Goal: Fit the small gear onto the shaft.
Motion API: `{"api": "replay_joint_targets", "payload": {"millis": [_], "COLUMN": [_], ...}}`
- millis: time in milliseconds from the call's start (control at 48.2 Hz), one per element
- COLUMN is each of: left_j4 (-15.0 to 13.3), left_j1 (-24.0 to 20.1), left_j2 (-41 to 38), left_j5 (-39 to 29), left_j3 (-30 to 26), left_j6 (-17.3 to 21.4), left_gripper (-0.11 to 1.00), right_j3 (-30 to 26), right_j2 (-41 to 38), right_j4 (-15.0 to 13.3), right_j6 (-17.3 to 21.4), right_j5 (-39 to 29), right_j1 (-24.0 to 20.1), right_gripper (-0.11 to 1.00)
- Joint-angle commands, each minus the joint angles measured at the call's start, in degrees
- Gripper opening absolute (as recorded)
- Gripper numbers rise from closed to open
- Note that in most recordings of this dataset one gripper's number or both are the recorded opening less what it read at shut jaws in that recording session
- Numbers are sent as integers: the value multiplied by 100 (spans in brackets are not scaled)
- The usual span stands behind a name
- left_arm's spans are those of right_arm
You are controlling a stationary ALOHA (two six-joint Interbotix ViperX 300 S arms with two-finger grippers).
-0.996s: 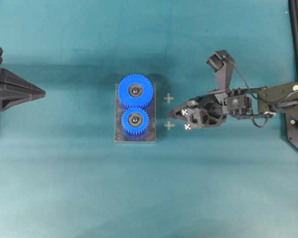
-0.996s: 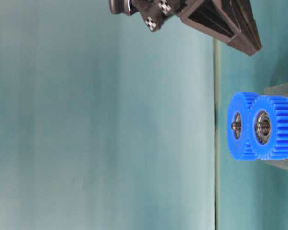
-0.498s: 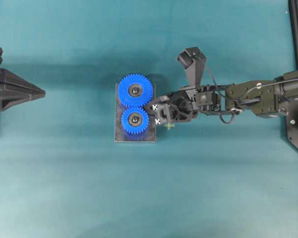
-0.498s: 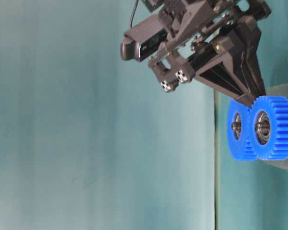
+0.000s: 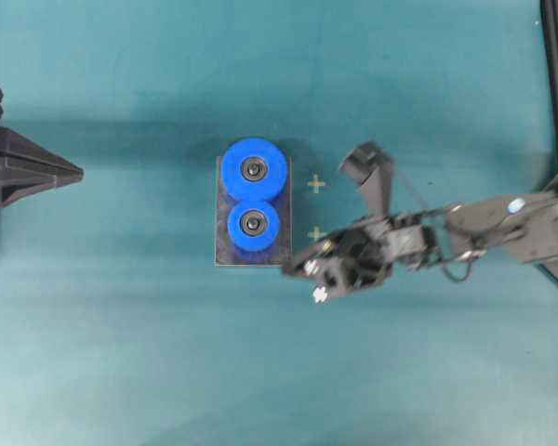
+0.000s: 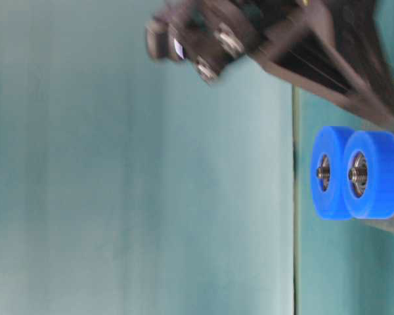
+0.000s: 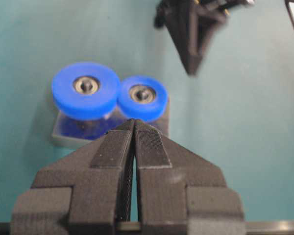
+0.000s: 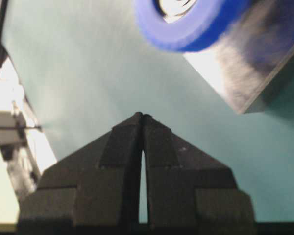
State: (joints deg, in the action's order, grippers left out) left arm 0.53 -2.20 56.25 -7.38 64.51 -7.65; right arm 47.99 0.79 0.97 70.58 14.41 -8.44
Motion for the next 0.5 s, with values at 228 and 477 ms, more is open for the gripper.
{"api": "replay_joint_targets", "payload": {"millis": [228,477], "left_j4": [9,18], "left_j1": [9,9], "left_j2": [-9,-9], "left_j5": [26,26], "left_j3": [-114,-132], "left_j6": [0,0], "left_gripper": [0,0], "right_j3": [668,738], "right_j2": [940,1072], "right_j4": [-18,-211], "right_j6": [-589,-1907], "right_j5": [-545,-563], "right_j1": [519,606], "right_gripper": [6,17]}}
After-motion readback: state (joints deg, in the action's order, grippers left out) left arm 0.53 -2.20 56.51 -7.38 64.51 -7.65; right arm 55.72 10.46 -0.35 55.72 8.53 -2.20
